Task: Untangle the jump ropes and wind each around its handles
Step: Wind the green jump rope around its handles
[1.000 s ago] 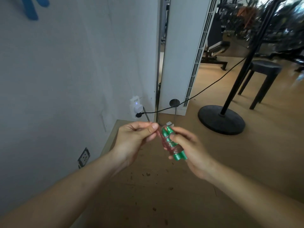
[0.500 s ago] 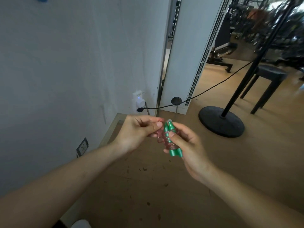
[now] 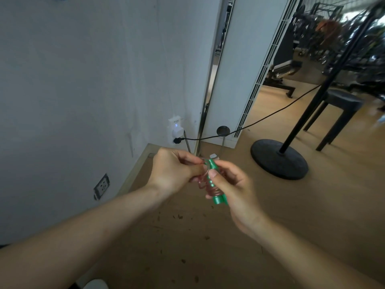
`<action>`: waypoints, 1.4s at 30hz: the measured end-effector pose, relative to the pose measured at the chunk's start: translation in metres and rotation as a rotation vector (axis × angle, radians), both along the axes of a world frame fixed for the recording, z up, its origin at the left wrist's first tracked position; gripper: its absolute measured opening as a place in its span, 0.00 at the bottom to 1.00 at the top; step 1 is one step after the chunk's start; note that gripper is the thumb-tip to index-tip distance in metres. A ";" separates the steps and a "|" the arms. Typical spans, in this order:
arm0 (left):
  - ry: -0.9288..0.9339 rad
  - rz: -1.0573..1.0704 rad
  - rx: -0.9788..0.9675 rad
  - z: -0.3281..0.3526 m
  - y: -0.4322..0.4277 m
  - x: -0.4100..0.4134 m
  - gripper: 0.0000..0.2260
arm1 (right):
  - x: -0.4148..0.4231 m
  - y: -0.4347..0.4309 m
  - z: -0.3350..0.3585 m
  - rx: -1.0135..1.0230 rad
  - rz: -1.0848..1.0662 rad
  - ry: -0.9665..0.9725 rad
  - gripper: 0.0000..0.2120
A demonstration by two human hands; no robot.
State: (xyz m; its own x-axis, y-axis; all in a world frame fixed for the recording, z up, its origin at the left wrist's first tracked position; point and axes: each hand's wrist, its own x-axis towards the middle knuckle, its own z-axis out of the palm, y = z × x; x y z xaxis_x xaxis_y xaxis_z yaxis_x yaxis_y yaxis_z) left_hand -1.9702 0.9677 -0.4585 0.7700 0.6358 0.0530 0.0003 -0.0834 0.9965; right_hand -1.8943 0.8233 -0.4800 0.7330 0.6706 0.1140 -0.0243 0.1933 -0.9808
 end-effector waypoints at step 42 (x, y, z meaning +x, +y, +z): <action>0.037 -0.336 -0.308 -0.001 0.004 -0.011 0.09 | 0.014 -0.010 0.005 -0.156 -0.077 -0.429 0.04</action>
